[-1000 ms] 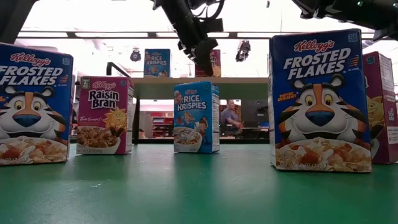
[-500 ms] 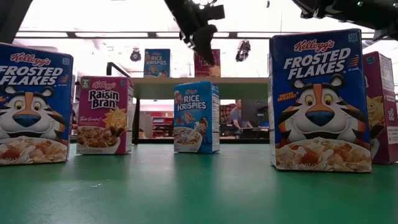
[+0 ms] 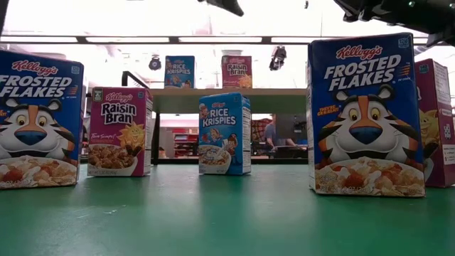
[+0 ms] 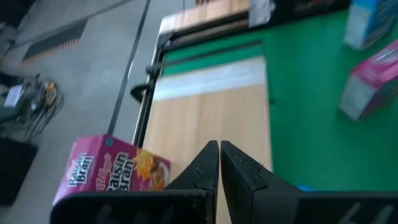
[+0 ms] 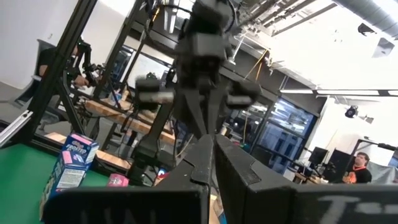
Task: Stack cereal on shelf
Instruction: Put the right dark blue cereal box on the shelf
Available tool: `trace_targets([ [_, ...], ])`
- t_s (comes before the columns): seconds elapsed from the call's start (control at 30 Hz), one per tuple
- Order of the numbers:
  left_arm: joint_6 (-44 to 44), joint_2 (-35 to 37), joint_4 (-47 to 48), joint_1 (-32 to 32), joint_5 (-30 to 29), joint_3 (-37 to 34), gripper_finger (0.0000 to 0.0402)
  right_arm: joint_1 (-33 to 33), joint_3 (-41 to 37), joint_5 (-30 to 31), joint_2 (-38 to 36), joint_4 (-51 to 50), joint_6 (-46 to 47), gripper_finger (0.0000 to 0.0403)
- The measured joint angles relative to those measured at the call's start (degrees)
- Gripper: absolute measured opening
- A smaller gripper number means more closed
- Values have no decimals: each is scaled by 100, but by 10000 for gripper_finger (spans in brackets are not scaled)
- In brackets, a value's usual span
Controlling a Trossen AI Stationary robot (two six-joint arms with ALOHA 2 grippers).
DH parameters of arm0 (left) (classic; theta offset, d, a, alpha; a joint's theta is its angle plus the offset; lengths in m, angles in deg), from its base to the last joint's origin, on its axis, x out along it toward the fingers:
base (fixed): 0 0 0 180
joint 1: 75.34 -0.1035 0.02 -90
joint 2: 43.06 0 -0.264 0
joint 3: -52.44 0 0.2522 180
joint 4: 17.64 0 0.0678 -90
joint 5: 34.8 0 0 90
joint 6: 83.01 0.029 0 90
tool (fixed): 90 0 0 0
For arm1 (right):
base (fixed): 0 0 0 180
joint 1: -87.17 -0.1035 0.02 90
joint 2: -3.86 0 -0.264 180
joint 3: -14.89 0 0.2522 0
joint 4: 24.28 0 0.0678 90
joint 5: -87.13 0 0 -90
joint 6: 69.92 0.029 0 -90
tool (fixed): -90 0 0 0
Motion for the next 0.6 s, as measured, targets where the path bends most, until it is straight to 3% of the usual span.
trace_targets([
  [0.2, 14, 438, -379, 265, 7, -494, 0, 0, 0, 0, 0, -2, 114, 9],
  [0.6, 0, 2071, -2750, 466, 11, -3246, 0, 0, -1, 0, 7, -5, 399, 9],
])
